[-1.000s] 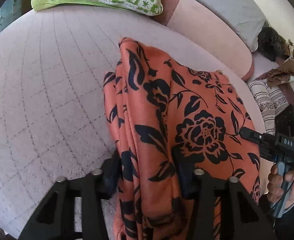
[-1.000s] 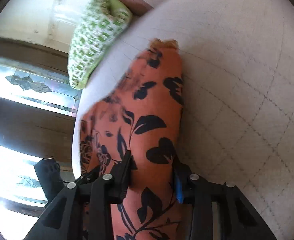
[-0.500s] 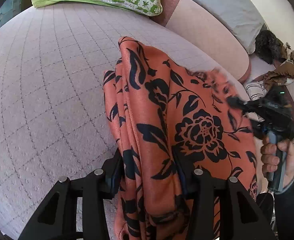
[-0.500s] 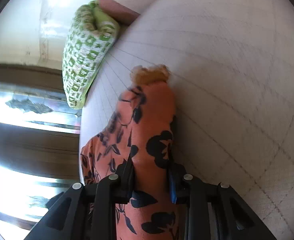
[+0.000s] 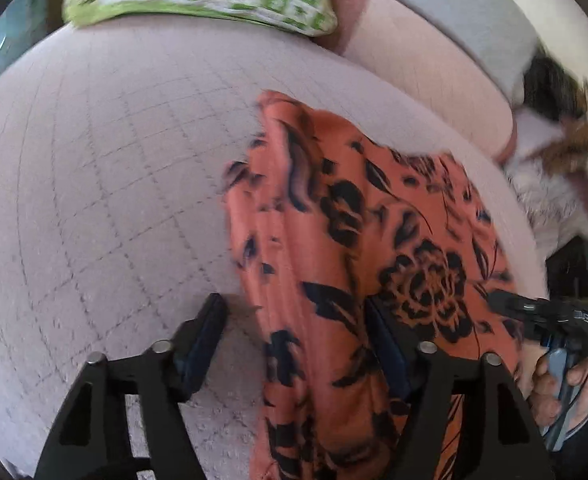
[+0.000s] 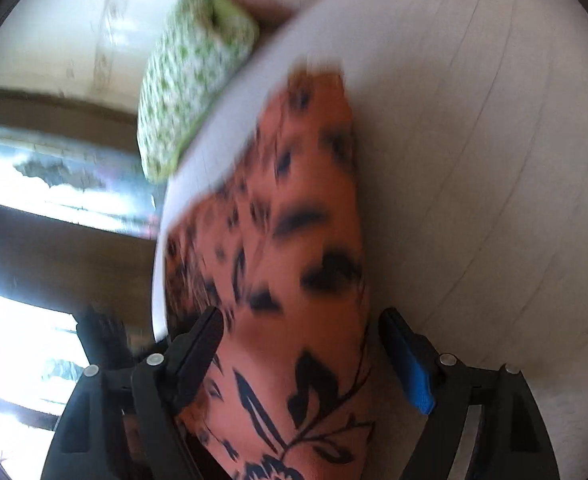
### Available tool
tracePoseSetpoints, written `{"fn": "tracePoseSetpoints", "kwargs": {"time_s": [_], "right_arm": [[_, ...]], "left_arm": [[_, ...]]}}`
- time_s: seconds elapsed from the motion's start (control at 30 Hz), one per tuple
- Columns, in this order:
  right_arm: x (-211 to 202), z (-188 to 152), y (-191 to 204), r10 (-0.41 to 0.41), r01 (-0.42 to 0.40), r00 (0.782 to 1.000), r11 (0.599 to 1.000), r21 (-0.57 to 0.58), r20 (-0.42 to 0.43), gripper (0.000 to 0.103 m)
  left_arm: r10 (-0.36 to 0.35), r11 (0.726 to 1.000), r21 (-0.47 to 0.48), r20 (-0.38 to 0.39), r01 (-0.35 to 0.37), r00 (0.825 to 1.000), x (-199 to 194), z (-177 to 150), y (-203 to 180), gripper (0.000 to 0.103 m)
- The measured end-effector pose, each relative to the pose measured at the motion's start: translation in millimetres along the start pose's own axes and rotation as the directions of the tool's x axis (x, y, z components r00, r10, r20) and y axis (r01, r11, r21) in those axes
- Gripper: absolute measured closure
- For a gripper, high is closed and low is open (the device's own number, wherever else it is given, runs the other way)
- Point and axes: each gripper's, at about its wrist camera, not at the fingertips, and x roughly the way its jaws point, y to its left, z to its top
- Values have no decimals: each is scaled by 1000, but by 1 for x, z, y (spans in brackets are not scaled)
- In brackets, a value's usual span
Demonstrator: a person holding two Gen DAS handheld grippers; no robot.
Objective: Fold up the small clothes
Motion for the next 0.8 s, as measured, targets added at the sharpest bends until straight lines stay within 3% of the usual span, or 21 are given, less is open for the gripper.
{"fn": "tracePoseSetpoints", "kwargs": {"time_s": [0.03,0.07,0.13,0.27,0.4,0.57,0.8], "right_arm": [[1,1,5,-18,18,1000,999,-27,4,58],[-3,5,9,-6,7,1000,999,-31,15,63],[-20,8,20,1,3,999,997,-81,44,65],[-67,36,44,-15,38,992,981,-190,122,65],[-127,79,41,8,37,976,978,-203,216,65],[-164,102,-5,-25,68,965,986,-154,262,65],[-124,94,-103,-77,83,975,996,-20,208,61]], "left_arm": [[-29,1000,-1,-17,29,999,1,1,-4,71],[-12,1000,12,-5,13,1000,-3,3,-9,75],[-15,999,49,12,15,1000,-9,8,-21,76],[-71,994,97,118,60,990,-33,47,-66,76],[-121,982,166,162,94,979,-35,92,-117,76],[-144,973,196,124,118,982,7,109,-164,75],[-98,979,178,3,95,995,96,90,-171,72]]}}
